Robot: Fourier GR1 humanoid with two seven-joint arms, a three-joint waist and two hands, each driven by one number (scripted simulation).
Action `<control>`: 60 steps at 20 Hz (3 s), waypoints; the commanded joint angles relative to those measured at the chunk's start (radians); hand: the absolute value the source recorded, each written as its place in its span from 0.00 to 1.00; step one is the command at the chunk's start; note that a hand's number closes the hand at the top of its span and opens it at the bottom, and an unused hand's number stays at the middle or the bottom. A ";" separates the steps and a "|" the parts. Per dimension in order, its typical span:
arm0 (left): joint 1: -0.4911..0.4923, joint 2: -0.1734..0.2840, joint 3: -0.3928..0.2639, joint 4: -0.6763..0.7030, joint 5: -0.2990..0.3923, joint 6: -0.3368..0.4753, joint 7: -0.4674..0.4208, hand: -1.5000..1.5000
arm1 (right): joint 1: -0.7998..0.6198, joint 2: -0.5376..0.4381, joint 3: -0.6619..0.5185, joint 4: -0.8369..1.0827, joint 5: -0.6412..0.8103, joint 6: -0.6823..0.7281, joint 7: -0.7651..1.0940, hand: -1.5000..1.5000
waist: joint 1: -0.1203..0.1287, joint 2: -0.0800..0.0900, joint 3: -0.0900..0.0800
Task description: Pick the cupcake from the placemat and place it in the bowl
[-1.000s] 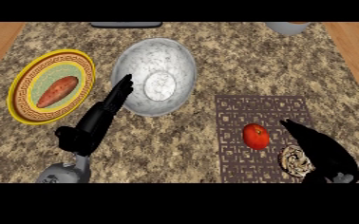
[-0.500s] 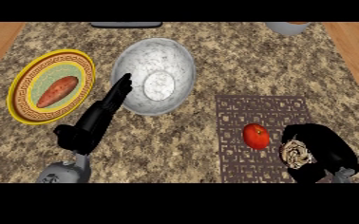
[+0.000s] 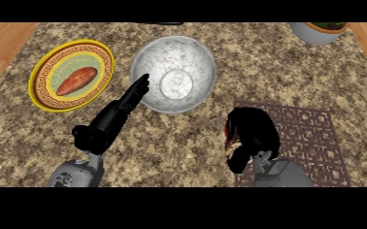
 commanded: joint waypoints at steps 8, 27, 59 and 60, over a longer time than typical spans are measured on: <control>-0.063 -0.024 -0.030 0.035 0.000 -0.022 0.019 0.50 | -0.416 0.099 0.173 0.167 0.168 -0.155 0.503 1.00 | 0.068 0.005 0.004; -0.099 -0.027 -0.016 0.063 -0.013 -0.013 0.032 0.50 | -0.871 0.099 0.124 0.459 0.254 -0.428 0.793 1.00 | 0.038 0.005 0.006; -0.006 -0.002 0.051 0.038 -0.012 0.015 -0.003 0.50 | -0.899 0.099 -0.069 0.750 0.073 -1.068 0.628 0.00 | -0.065 -0.011 0.011; 0.020 0.018 0.062 0.006 0.012 -0.007 0.008 0.50 | -0.873 0.099 -0.091 0.743 0.088 -1.091 0.626 0.00 | -0.070 -0.015 0.011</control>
